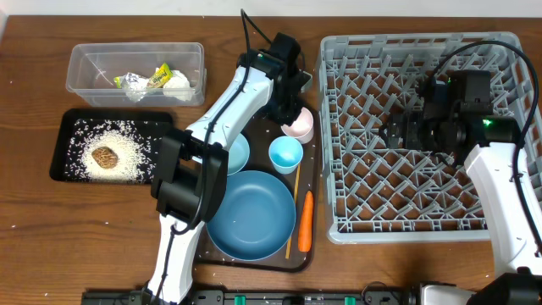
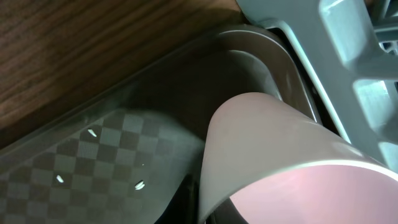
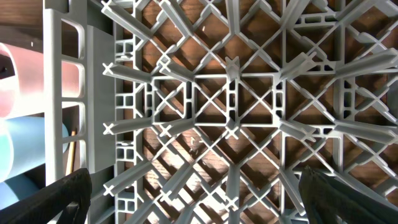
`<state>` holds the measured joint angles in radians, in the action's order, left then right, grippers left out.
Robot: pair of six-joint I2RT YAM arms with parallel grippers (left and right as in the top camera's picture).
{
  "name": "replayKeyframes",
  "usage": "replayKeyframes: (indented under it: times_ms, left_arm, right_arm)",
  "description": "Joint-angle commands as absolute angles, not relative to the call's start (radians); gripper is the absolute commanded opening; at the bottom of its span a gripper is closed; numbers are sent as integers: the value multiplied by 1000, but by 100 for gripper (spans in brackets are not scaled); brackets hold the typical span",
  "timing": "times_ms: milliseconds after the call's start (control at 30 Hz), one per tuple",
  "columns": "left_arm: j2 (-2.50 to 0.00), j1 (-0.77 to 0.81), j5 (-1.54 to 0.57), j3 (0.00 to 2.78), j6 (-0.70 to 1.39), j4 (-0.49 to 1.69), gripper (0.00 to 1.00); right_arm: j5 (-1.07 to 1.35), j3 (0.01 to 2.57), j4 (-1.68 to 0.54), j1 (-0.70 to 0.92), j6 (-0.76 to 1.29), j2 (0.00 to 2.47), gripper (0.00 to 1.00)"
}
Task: Sort waste into correct bins and load items into the dishwasher rack
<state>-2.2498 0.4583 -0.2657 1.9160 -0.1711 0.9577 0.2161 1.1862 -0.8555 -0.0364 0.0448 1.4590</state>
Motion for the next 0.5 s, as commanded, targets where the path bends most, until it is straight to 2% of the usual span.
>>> replayKeyframes:
  times_ms: [0, 233, 467]
  left_arm:
    - [-2254, 447, -256, 1916, -150, 956, 6]
    - [-2175, 393, -262, 1917, -58, 961, 6]
    - [-2051, 290, -644, 1917, -58, 974, 6]
  right_arm:
    - [225, 1181, -855, -44, 55, 1459, 99]
    - [273, 1181, -823, -44, 55, 1459, 96]
    - [624, 1182, -693, -45, -20, 1459, 98]
